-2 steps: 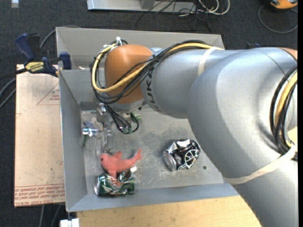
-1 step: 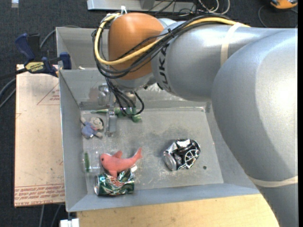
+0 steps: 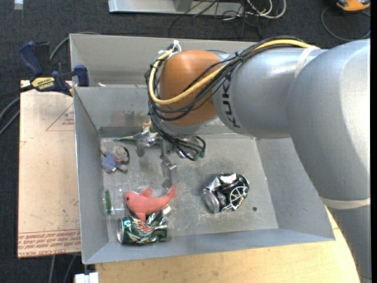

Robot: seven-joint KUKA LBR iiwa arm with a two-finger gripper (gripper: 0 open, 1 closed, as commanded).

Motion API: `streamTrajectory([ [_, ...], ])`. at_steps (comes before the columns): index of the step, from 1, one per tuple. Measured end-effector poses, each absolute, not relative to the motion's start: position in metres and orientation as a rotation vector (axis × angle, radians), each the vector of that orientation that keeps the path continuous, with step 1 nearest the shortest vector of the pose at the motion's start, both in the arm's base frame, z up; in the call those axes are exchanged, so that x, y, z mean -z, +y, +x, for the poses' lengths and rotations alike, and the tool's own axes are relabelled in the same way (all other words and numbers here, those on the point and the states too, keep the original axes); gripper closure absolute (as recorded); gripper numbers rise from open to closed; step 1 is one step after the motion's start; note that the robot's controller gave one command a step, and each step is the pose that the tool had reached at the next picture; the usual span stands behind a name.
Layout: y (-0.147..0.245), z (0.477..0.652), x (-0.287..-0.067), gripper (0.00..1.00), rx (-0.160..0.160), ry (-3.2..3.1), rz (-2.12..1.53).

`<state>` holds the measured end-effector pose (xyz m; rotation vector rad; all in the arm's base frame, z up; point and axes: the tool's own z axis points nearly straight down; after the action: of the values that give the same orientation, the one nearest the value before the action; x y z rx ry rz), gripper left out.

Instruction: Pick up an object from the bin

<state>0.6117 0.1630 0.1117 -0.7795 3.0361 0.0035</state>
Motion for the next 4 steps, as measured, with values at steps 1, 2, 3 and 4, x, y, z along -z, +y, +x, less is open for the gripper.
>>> streamTrajectory([
  [1, 0.169, 0.560, -0.090, 0.00, -0.006, 3.092, -0.530],
  [2, 0.219, 0.560, -0.075, 0.00, -0.003, 2.988, -0.941],
  [3, 0.202, 0.520, -0.070, 1.00, -0.005, 2.914, -1.156],
  [4, 0.202, 0.520, -0.070, 1.00, -0.006, 2.914, -1.156],
])
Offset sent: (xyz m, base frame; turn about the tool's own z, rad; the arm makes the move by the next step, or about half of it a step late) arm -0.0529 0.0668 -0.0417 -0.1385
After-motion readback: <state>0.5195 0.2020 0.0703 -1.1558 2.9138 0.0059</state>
